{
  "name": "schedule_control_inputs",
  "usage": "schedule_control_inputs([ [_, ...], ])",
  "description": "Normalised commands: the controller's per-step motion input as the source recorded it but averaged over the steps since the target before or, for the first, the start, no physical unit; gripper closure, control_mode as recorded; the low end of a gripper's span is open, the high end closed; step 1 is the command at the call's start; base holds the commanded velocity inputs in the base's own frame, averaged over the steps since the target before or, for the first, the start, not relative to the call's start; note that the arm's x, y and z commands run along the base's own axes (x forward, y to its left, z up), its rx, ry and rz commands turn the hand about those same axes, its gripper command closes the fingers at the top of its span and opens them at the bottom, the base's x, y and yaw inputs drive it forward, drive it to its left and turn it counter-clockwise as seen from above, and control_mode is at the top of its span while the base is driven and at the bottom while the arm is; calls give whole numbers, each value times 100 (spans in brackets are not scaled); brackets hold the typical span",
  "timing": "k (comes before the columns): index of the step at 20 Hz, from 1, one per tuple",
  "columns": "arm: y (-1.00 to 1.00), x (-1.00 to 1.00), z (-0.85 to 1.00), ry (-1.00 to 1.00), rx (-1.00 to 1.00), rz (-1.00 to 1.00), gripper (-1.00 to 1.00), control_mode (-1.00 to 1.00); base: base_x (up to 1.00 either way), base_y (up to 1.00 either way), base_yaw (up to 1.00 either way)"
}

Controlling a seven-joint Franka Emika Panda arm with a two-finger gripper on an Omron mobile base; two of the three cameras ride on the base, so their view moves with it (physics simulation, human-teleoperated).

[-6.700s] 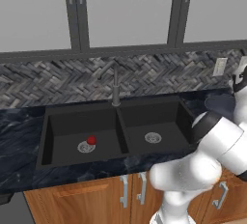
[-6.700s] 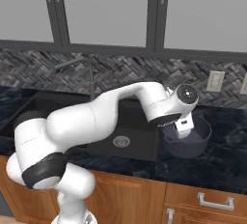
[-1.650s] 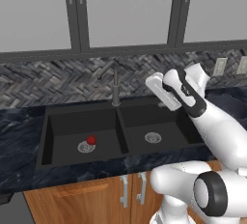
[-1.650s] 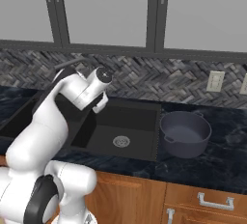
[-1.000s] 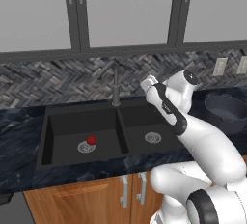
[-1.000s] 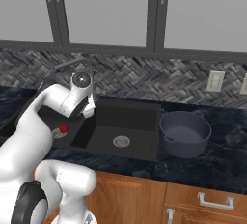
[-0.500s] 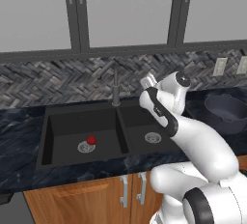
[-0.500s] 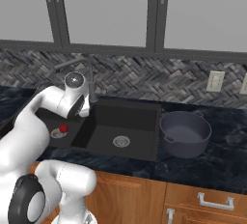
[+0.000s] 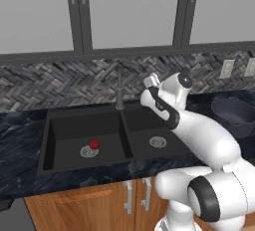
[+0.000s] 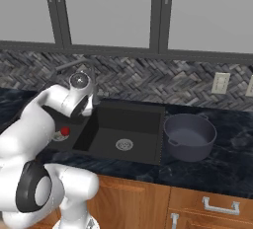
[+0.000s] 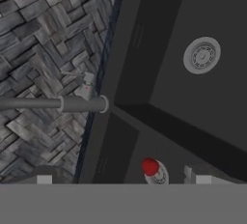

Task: Dump the tomato from the pot into the sink. Then turn on the water and wash the tomato. Then turn off the water and put the tomato back in the pot.

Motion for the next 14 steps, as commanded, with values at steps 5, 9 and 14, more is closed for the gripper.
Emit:
schedule_control_inputs([
  [5,0,31,-3,0,4,2,-100,-100,0,0,0],
  [9,2,39,-17,0,0,0,-100,-100,0,0,0],
  [14,13,41,-33,4,0,0,-100,-100,0,0,0],
])
